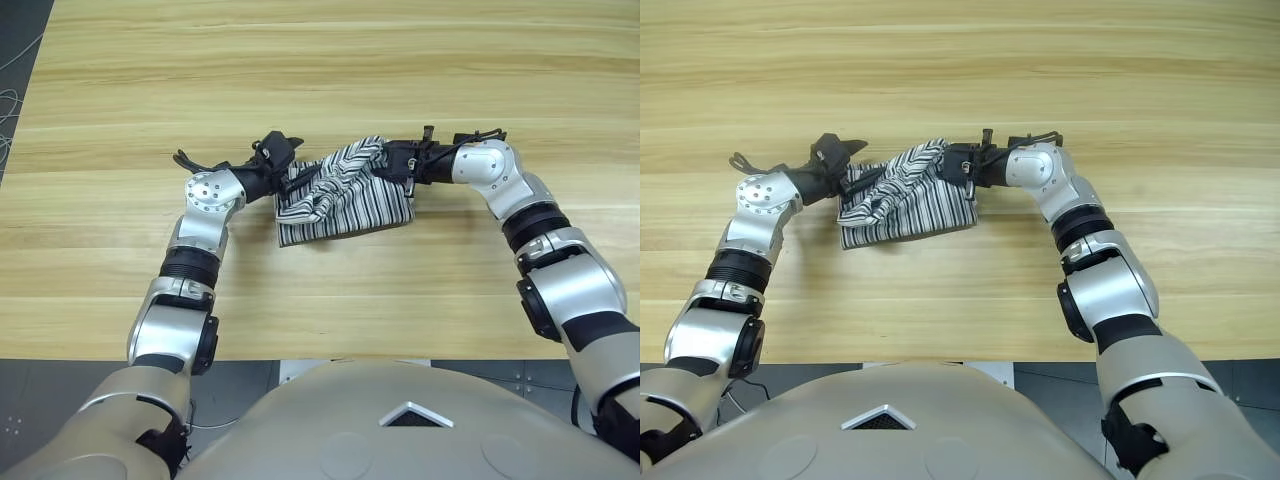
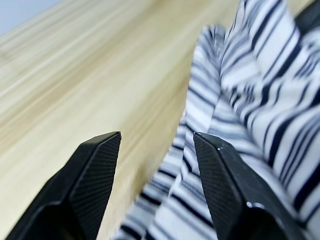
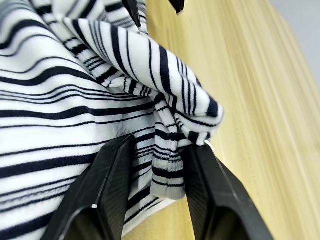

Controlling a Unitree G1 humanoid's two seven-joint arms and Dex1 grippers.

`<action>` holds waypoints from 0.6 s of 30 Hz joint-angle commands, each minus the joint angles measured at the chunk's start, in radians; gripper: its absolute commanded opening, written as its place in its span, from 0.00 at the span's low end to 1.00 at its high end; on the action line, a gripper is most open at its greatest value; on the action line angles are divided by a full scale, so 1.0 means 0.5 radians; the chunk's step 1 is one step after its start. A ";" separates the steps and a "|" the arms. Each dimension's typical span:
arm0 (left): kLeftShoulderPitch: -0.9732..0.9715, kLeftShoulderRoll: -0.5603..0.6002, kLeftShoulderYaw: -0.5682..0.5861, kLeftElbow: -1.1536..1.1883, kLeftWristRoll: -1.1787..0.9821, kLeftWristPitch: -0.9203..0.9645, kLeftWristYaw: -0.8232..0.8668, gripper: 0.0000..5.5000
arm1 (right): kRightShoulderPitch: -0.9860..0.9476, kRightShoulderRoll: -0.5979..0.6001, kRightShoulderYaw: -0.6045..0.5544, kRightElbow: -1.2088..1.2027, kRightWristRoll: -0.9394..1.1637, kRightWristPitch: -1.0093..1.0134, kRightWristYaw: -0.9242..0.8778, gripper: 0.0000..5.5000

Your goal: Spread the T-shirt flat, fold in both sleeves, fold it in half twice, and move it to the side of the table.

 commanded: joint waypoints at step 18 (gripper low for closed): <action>0.981 0.570 -0.311 -2.214 -0.900 1.276 -0.764 0.49 | 0.082 0.007 0.096 0.115 -0.080 0.138 -0.046 0.30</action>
